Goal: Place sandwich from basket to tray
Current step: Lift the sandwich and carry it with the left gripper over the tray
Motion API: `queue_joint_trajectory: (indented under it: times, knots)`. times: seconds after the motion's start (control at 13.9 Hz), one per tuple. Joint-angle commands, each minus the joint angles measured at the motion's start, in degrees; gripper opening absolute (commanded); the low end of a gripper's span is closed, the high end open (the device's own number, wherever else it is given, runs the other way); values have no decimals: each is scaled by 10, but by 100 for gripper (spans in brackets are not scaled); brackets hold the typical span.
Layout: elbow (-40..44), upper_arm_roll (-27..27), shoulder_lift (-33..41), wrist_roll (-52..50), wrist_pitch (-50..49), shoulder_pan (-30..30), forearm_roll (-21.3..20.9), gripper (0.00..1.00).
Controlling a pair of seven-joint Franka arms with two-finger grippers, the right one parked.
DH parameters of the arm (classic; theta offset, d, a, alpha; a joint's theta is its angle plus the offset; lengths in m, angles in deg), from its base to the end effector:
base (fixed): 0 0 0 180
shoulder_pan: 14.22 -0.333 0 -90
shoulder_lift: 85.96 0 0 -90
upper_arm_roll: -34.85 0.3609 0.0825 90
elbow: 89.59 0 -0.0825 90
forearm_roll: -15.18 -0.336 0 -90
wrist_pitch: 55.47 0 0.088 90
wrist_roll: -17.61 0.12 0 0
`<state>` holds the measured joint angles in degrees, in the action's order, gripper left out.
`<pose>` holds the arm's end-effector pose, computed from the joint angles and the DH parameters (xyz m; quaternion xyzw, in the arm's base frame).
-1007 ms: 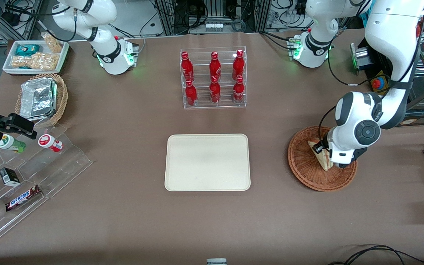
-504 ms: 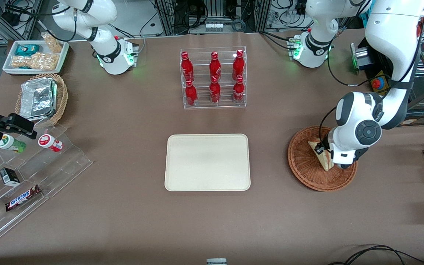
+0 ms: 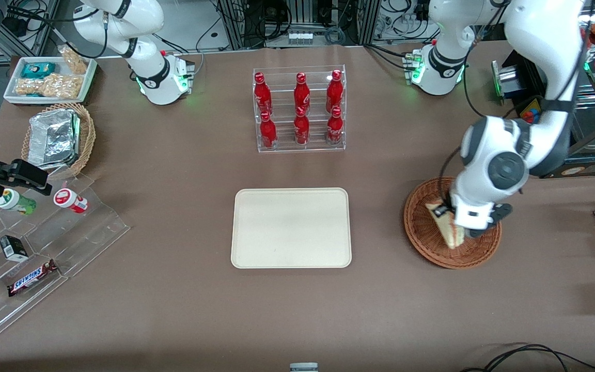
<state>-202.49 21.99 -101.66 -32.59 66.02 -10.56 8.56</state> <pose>0.5442 -0.1465 0.3865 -0.9638 -0.2596 0.0388 0.0460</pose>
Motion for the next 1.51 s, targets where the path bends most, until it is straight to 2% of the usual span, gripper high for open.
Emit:
queue_joint_trajectory:
  times: [0.0, 0.36, 0.58, 0.65, 0.79, 0.86, 1.22, 1.44]
  knots:
    - [7, 6, 16, -15, -19, 83, -8, 14]
    - [79, 6, -35, -17, -20, 222, -8, 16]
    - [206, 10, -144, -79, -21, 300, -11, 19]
    - [251, 13, -179, -109, -26, 315, -29, 19]
    - [325, 12, -242, -161, -47, 334, -86, 20]
    - [347, 12, -261, -175, -46, 338, -95, 21]
    - [454, 12, -347, -177, -44, 360, -99, 22]
    - [465, 12, -362, -176, -27, 368, -99, 27]
